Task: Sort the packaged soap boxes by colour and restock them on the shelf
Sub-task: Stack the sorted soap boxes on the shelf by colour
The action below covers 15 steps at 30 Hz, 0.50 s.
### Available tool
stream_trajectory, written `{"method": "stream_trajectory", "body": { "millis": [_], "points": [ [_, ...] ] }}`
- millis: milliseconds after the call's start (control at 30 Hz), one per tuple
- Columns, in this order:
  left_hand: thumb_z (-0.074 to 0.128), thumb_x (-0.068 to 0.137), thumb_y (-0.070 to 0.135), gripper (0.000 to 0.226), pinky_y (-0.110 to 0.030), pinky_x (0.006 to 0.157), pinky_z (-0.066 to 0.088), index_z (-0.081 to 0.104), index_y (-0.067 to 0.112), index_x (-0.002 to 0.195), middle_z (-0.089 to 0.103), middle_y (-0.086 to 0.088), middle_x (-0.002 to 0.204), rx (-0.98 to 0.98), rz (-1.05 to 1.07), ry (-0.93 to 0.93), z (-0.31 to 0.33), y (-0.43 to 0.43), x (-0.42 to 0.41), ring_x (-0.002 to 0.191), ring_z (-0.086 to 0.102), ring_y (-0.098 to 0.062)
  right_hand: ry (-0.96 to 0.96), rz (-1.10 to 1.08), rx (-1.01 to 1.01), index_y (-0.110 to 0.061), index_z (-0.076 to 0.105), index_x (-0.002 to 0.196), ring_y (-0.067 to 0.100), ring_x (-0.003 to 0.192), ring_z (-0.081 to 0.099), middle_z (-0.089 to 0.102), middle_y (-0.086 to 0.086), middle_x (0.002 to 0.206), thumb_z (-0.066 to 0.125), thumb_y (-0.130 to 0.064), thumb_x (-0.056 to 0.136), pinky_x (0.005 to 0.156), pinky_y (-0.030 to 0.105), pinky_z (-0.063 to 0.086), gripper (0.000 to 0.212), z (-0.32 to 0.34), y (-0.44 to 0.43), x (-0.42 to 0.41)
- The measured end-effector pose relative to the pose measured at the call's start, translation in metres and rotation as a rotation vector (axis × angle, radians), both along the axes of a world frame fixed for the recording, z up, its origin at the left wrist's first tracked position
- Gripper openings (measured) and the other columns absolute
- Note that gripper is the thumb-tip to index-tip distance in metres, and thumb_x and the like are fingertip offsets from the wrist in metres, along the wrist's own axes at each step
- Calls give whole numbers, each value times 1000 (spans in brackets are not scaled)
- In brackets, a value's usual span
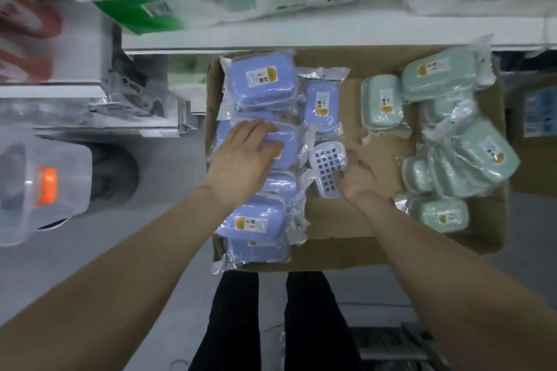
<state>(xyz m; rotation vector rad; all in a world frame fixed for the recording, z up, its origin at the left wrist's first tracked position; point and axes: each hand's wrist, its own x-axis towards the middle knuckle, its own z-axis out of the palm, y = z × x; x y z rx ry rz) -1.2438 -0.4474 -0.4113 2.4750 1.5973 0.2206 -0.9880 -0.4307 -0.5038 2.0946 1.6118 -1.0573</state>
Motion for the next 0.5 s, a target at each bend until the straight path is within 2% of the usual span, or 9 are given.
{"method": "stream_trajectory", "body": {
  "millis": [133,267,333,400,433,500],
  "points": [
    [60,86,11,25,-42,98,39,68,10,110,62,-13,116,22,21,7,3,5,5,108,55,-36,39,-36,1,-10,47,130,38,107,58,61,19,120,48,-20,98,89,39,47,33,-1,6,4],
    [65,83,11,39,-39,97,39,61,6,121,62,-14,111,-46,45,-16,17,14,13,105,56,-36,4,-43,80,-14,56,125,35,104,60,65,15,115,41,-17,99,79,33,44,30,36,17,19],
    [68,82,11,45,-37,96,40,58,5,126,61,-15,115,-149,97,-79,28,18,20,108,55,-36,17,-73,145,-14,57,122,37,102,61,65,19,113,41,-17,97,82,37,47,30,62,24,26],
    [65,89,20,51,-44,97,43,50,6,135,57,-16,125,-326,175,-182,40,22,30,116,51,-37,94,-153,187,-9,58,123,40,105,60,64,22,115,41,-15,99,84,38,46,30,90,32,30],
    [62,92,26,54,-45,99,42,45,8,140,54,-15,131,-420,220,-238,46,25,37,120,49,-36,129,-198,197,-8,59,125,39,106,60,64,21,117,41,-14,99,84,36,44,31,103,36,30],
    [54,96,38,61,-38,99,39,34,13,148,50,-12,139,-576,314,-372,60,33,51,126,46,-31,215,-265,219,-9,58,128,34,106,59,64,17,119,41,-14,100,79,28,39,33,129,44,26]
  ]
}}
